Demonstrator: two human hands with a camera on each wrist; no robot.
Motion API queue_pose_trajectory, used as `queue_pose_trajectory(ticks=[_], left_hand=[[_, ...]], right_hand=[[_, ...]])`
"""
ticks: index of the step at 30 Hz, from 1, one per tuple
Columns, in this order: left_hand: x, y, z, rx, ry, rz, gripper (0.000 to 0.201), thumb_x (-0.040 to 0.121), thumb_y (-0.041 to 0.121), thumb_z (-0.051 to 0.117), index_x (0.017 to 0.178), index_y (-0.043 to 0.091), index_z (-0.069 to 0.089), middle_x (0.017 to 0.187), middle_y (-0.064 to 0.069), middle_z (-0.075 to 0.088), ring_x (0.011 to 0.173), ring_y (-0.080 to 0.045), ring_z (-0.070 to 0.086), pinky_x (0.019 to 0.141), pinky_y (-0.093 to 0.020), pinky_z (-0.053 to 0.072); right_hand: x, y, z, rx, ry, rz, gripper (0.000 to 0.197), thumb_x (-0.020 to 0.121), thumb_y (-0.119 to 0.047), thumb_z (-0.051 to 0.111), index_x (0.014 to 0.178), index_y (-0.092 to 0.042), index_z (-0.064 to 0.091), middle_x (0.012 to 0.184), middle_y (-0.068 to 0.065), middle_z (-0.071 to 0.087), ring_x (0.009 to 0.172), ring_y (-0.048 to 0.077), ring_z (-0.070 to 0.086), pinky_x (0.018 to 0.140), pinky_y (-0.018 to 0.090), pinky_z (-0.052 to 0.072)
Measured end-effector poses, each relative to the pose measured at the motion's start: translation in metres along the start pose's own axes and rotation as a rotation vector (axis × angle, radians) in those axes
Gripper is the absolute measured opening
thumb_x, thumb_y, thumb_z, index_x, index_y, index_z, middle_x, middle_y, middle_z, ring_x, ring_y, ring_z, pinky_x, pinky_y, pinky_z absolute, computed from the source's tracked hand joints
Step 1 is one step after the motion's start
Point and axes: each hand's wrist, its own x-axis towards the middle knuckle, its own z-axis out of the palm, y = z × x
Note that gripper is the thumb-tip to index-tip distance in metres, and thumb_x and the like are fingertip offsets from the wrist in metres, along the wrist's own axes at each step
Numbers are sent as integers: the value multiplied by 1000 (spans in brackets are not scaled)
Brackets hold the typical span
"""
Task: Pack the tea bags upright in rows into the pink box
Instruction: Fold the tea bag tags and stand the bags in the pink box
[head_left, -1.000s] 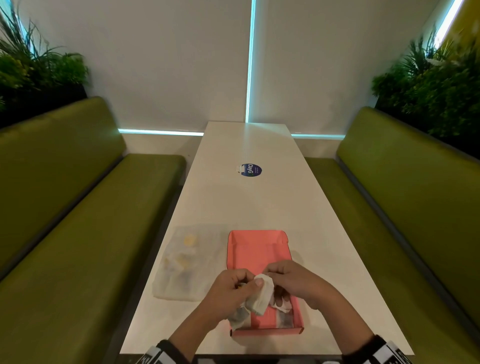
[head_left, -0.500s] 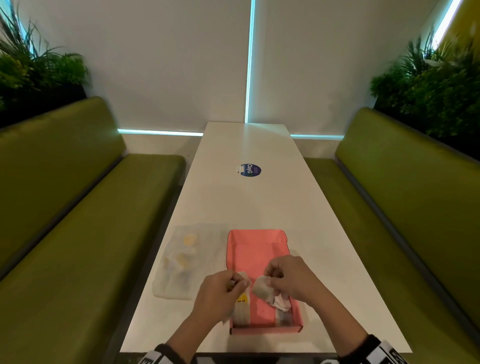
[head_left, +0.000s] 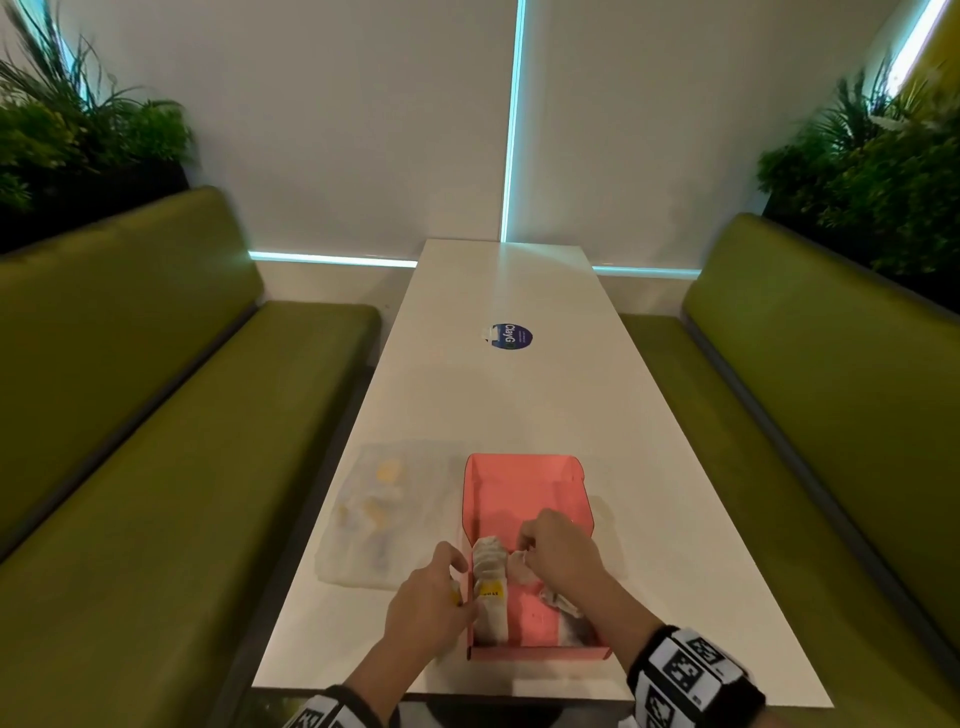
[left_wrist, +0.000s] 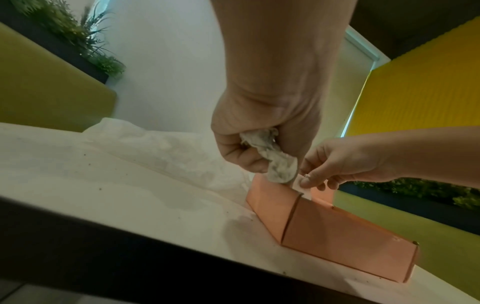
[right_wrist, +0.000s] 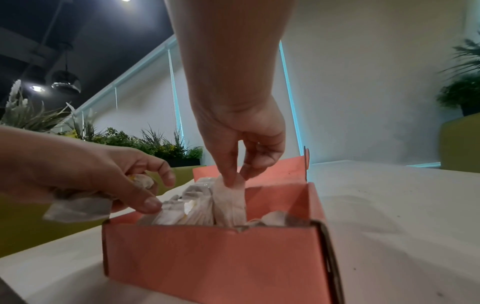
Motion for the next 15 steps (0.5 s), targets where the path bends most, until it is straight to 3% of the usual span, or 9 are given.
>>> queue_pose_trajectory(ticks=[6, 13, 15], left_hand=[[1, -1, 0, 13, -8, -8, 36, 83, 34, 66, 99, 31, 34, 72, 13, 49, 63, -4, 49, 53, -15, 38], [2, 0, 0, 30, -24, -12, 36, 84, 34, 66, 99, 30, 34, 80, 9, 53, 69, -8, 53, 52, -13, 36], [3, 0, 0, 31, -29, -18, 36, 84, 34, 66, 99, 30, 34, 83, 8, 55, 71, -9, 54, 54, -13, 37]], right_hand=[[10, 4, 2, 94, 10, 20, 24, 84, -2, 51, 95, -13, 69, 99, 2, 68, 93, 17, 61, 79, 28, 49], [13, 7, 1, 129, -32, 4, 15, 83, -4, 59, 94, -9, 68, 90, -1, 61, 83, 13, 55, 77, 25, 47], [14, 6, 1, 132, -26, 0, 14, 83, -5, 60, 94, -8, 67, 95, 3, 65, 82, 11, 54, 73, 24, 46]])
